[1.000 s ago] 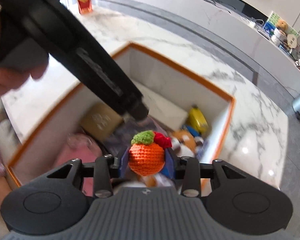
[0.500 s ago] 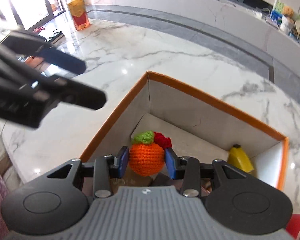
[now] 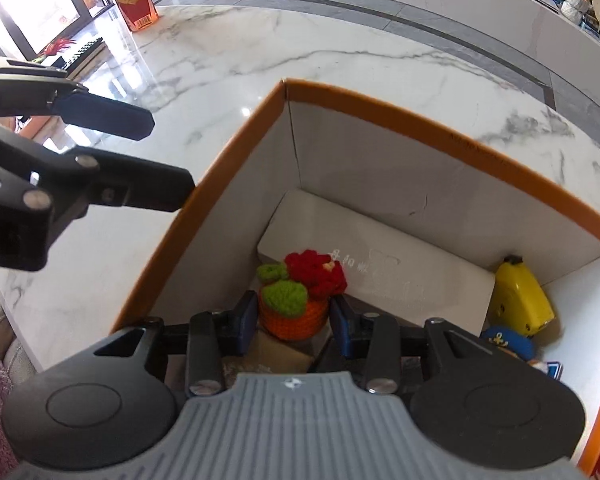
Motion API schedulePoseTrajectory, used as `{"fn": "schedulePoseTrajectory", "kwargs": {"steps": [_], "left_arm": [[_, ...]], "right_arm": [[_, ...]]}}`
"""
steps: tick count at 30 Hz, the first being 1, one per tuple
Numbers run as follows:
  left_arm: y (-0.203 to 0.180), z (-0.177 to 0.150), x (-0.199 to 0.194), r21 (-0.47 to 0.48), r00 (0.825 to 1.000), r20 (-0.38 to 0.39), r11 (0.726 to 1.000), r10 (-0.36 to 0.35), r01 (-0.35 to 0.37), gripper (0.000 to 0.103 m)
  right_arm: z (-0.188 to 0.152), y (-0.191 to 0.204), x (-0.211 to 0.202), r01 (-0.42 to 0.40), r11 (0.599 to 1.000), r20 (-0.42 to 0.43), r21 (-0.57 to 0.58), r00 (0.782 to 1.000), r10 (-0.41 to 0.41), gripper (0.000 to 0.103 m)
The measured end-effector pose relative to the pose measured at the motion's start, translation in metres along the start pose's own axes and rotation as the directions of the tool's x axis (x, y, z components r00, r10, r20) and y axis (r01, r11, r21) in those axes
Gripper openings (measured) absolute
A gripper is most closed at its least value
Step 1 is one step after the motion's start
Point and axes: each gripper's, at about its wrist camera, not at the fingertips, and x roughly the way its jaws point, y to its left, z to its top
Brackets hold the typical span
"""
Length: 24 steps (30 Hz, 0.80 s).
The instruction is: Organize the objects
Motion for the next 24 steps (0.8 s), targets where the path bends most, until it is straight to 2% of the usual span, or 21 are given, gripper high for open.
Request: {"fn": "schedulePoseTrajectory", "kwargs": {"steps": [6, 7, 11, 15, 20, 24], "left_arm": [[-0.011, -0.005, -0.019, 0.028, 0.999, 0.018, 0.999, 0.038, -0.039, 0.071], [-0.013, -0.005, -0.025, 0.030, 0.999, 0.022, 0.998, 0.050, -0.050, 0.071], [-0.023, -0.009, -0.055, 0.036, 0.995, 0.061, 0.996, 0.078, -0.080, 0.071], [-0.037, -0.016, -0.093, 0.040, 0.988, 0.115, 0.993, 0.102, -0.107, 0.073], [-0.059, -0.026, -0.149, 0.056, 0.970, 0.206, 0.988, 0.128, -0.143, 0.081], [-0.080, -0.040, -0.195, 0.078, 0.944, 0.290, 0.979, 0.158, -0.187, 0.089]], "right_arm": [[-0.003, 0.006, -0.016, 0.032, 0.999, 0.021, -0.002, 0.999, -0.032, 0.044], [-0.004, 0.007, -0.023, 0.035, 0.999, 0.027, -0.003, 0.999, -0.035, 0.048], [-0.008, 0.018, -0.062, 0.054, 0.998, 0.072, -0.011, 0.996, -0.053, 0.052], [-0.019, 0.035, -0.110, 0.087, 0.996, 0.144, -0.029, 0.986, -0.082, 0.061], [-0.041, 0.063, -0.173, 0.118, 0.992, 0.241, -0.044, 0.965, -0.104, 0.067], [-0.061, 0.090, -0.220, 0.151, 0.987, 0.325, -0.053, 0.937, -0.126, 0.072]]}}
